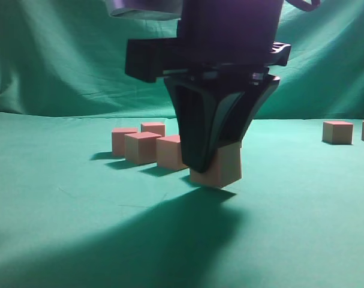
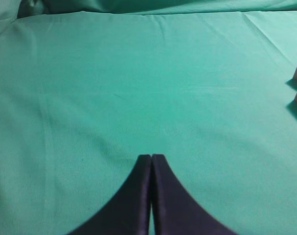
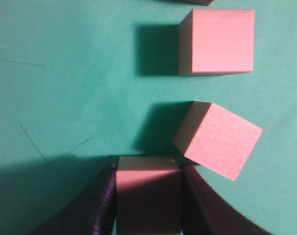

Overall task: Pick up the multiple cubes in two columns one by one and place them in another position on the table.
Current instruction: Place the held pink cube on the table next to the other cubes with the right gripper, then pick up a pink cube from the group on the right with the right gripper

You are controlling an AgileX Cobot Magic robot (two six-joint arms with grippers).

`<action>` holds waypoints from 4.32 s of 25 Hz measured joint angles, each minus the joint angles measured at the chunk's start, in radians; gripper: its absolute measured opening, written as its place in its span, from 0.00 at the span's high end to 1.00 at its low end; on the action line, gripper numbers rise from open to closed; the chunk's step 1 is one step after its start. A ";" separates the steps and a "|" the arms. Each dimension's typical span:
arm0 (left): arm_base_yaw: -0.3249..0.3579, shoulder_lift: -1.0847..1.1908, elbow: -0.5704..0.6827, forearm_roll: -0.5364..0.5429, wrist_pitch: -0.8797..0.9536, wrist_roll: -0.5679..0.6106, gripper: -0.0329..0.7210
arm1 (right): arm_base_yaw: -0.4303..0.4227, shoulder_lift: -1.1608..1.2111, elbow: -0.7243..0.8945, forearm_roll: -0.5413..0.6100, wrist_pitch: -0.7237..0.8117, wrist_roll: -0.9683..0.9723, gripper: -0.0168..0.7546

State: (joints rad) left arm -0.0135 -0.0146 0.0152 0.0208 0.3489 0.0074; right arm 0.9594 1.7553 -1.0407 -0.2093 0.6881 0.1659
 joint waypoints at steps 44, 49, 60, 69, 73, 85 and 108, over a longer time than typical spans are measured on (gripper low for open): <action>0.000 0.000 0.000 0.000 0.000 0.000 0.96 | -0.186 -0.423 -0.060 -0.214 0.297 0.299 0.33; 0.000 0.000 0.000 0.000 0.000 0.000 0.96 | -0.424 -0.423 -0.085 -0.115 0.284 0.212 0.29; 0.000 0.000 0.000 0.000 0.000 0.000 0.96 | -0.694 -0.177 -0.242 0.110 0.250 0.010 0.29; 0.000 0.000 0.000 0.000 0.000 0.000 0.96 | -0.696 0.118 -0.457 0.102 0.248 -0.008 0.29; 0.000 0.000 0.000 0.000 0.000 0.000 0.96 | -0.698 0.231 -0.542 0.085 0.246 -0.010 0.29; 0.000 0.000 0.000 0.000 0.000 0.000 0.96 | -0.733 0.399 -0.640 0.099 0.280 -0.018 0.29; 0.000 0.000 0.000 0.000 0.000 0.000 0.96 | -0.722 0.348 -0.732 0.160 0.407 -0.074 0.65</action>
State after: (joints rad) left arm -0.0135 -0.0146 0.0152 0.0208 0.3489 0.0074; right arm 0.2375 2.1031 -1.7726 -0.0491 1.0953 0.0920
